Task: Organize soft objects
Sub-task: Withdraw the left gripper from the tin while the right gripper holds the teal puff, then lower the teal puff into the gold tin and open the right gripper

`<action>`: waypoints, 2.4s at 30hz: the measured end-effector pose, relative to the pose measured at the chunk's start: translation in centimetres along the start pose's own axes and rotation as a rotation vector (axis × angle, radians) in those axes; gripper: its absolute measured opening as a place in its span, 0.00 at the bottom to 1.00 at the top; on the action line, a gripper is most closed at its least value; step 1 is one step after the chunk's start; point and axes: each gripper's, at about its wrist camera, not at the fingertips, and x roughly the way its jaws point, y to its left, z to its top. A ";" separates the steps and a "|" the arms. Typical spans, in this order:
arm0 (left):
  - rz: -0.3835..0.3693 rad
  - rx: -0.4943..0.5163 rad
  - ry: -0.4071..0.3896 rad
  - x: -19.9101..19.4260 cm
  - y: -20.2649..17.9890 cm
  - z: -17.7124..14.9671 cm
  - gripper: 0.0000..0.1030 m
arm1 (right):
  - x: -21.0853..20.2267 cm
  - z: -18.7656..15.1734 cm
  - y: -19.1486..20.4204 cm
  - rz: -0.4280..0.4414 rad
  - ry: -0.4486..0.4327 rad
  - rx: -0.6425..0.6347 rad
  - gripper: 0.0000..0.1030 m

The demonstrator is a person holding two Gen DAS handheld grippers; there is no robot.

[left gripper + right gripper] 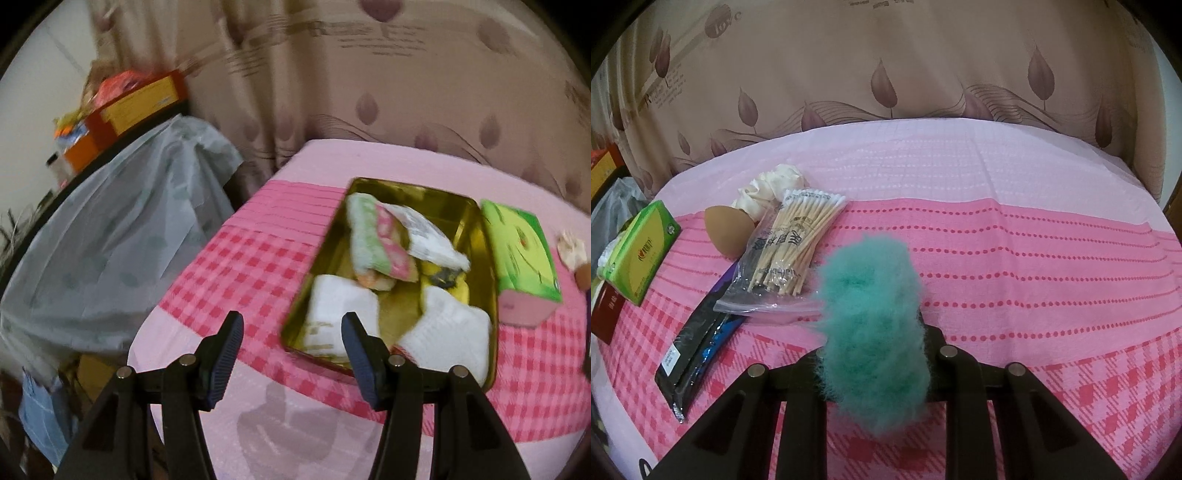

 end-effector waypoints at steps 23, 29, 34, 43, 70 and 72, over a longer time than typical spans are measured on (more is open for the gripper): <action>0.091 -0.250 0.070 1.8 5.8 -0.5 0.55 | -3.6 3.2 14.3 0.180 -0.035 -0.181 0.18; 0.113 -0.282 0.069 1.8 6.4 -0.5 0.55 | -4.1 2.4 22.5 0.309 -0.033 -0.290 0.18; 0.117 -0.299 0.069 1.6 6.8 -0.6 0.55 | -4.5 1.9 28.5 0.395 -0.028 -0.372 0.18; 0.118 -0.346 0.092 2.0 7.8 -0.9 0.55 | -3.3 1.6 36.8 0.490 0.013 -0.458 0.18; 0.143 -0.334 0.087 2.1 7.8 -1.0 0.55 | -0.7 1.3 44.1 0.524 0.038 -0.520 0.60; 0.141 -0.331 0.086 2.0 7.7 -0.9 0.55 | -1.3 1.3 43.8 0.531 0.024 -0.515 0.67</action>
